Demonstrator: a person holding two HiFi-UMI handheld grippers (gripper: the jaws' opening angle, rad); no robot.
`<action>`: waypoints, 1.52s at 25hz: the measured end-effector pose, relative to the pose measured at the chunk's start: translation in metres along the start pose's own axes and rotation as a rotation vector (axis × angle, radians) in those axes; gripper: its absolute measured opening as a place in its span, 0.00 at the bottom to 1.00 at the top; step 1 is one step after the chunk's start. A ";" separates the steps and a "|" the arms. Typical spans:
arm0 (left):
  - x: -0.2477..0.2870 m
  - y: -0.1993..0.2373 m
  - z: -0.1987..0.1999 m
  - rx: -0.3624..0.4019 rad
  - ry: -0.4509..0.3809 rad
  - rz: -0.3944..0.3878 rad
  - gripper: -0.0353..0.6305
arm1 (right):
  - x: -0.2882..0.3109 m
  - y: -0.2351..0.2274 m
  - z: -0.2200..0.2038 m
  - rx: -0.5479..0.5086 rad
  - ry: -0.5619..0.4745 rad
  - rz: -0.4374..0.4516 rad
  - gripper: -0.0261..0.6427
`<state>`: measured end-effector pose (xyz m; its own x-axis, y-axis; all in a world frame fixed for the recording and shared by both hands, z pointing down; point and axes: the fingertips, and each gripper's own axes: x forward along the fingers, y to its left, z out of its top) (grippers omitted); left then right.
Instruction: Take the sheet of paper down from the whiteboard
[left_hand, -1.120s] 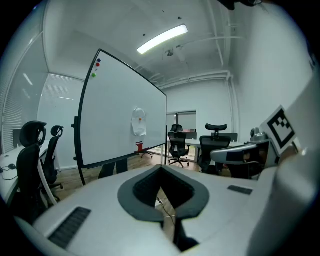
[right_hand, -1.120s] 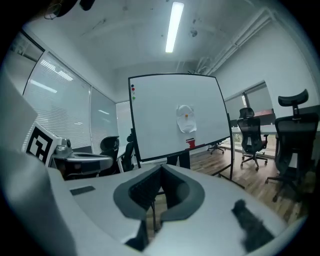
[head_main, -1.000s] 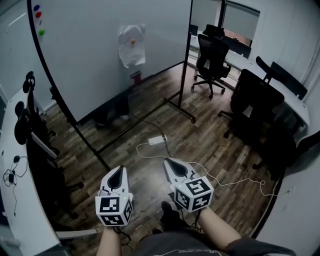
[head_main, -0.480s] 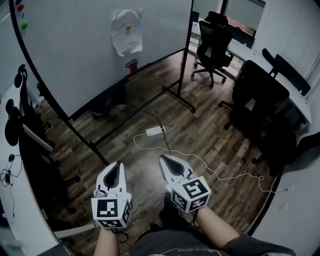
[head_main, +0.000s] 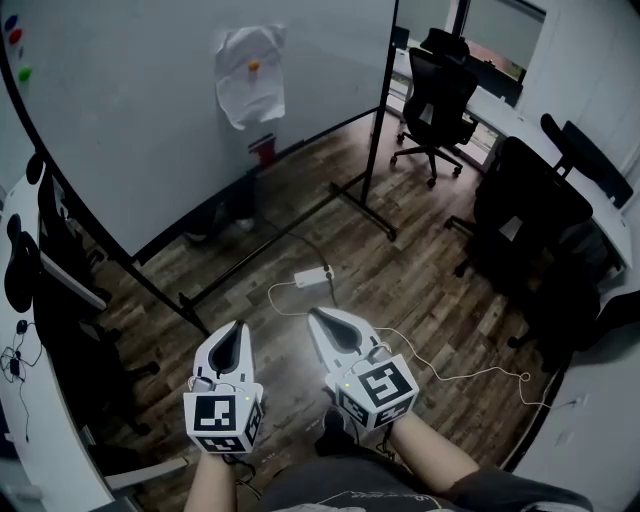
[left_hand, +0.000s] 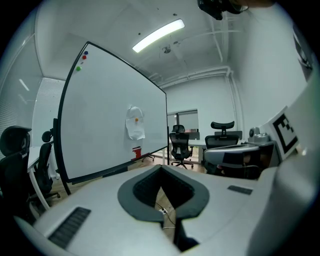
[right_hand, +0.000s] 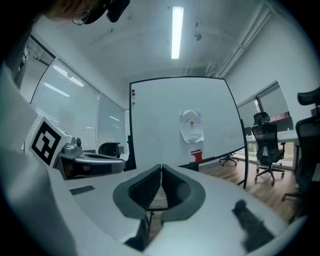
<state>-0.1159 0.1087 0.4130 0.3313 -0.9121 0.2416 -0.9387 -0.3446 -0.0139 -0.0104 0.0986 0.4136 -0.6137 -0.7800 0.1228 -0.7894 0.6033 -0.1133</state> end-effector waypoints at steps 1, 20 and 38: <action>0.007 -0.001 0.001 -0.004 0.003 0.001 0.07 | 0.004 -0.005 0.002 -0.001 0.000 0.008 0.07; 0.083 -0.013 0.006 -0.006 0.049 0.071 0.07 | 0.041 -0.092 -0.023 0.071 0.132 0.026 0.07; 0.211 0.083 0.010 -0.099 0.050 -0.066 0.07 | 0.169 -0.149 -0.019 0.053 0.197 -0.076 0.07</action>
<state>-0.1232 -0.1147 0.4530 0.3902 -0.8750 0.2866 -0.9205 -0.3780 0.0992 0.0028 -0.1198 0.4697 -0.5473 -0.7723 0.3225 -0.8349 0.5303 -0.1472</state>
